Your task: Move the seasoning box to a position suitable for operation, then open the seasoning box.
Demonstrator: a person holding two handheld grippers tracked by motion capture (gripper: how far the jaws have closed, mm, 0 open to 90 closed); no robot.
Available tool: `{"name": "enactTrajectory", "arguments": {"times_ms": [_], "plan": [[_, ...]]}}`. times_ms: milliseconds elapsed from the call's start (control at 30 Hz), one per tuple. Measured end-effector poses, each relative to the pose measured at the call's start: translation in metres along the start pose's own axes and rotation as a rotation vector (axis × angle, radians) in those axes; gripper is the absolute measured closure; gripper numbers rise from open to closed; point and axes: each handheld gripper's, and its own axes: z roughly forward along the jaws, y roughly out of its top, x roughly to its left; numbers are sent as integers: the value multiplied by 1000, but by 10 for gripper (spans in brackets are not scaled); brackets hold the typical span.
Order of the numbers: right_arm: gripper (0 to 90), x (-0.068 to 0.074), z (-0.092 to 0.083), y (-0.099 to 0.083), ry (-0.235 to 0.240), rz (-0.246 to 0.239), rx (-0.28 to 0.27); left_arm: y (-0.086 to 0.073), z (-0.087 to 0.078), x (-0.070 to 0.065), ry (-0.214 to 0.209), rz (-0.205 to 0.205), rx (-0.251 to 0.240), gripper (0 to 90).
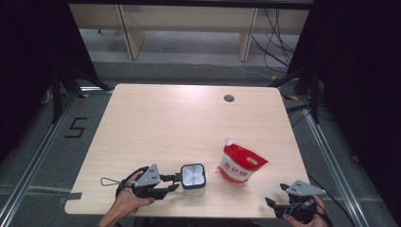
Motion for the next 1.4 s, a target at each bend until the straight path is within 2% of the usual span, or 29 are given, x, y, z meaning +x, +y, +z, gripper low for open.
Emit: {"name": "enactTrajectory", "arguments": {"times_ms": [33,100,133,200,233,333,433,467,500,533,567,600,667,700,767,800,833,867,900,933,967,1033,1067,1100,1133,1300,1333,1367,1400], "plan": [[234,0,0,0,0,-2,4,0,-1,-1,13,-5,-3,523],[234,0,0,0,-1,-6,1,1,-3,-1,12,-19,3,506],[234,4,-2,0,3,35,16,2,-8,-2,34,-41,-5,434],[234,4,-2,1,2,24,9,2,-10,-3,36,-47,-8,409],[246,3,-1,0,1,16,4,4,-15,-5,61,-39,0,361],[248,2,-1,0,0,-2,8,7,-22,-9,70,-62,-9,337],[247,2,-1,1,2,-7,-2,9,-26,-12,75,-65,-11,349],[247,7,-3,1,13,42,16,12,-28,-14,74,-60,-21,358],[247,7,-3,1,13,42,16,13,-29,-15,71,-66,-22,358],[247,4,-3,2,8,-11,-7,15,-32,-17,97,-78,-31,389],[248,5,-3,3,27,-4,-6,17,-33,-16,97,-72,-32,405],[251,5,-3,3,40,-5,-21,18,-33,-17,91,-86,-52,424],[255,5,-3,3,46,2,-20,19,-35,-17,89,-84,-53,482],[257,9,-4,3,61,45,-19,20,-36,-17,75,-66,-68,482],[272,10,-4,3,82,57,-25,23,-39,-20,68,-100,-82,558],[274,8,-3,4,68,13,-29,25,-42,-21,69,-78,-81,616],[276,8,-3,4,65,-6,-28,25,-42,-21,69,-78,-81,643],[276,8,-3,4,65,-6,-28,26,-43,-23,70,-80,-78,643],[285,8,-2,4,79,-10,-31,28,-45,-22,71,-66,-71,685],[290,10,-2,5,80,-18,-20,31,-44,-24,66,-71,-88,747],[291,13,-3,5,89,19,-11,32,-44,-24,60,-71,-89,768],[293,14,-2,5,98,24,-9,34,-44,-24,70,-58,-99,818],[293,12,-2,5,81,-13,-22,36,-43,-23,70,-45,-104,818],[293,12,-1,6,82,-24,-24,37,-41,-23,76,-65,-112,841],[293,13,0,6,101,-33,-17,41,-38,-22,81,-62,-112,868],[296,14,0,7,116,-42,-17,43,-31,-21,97,-75,-97,889],[296,17,0,6,99,-19,-19,44,-29,-20,98,-76,-96,889],[296,17,1,7,96,-39,-18,44,-27,-20,97,-79,-93,890],[296,17,1,7,114,-31,-16,45,-25,-20,96,-85,-90,890]]}}
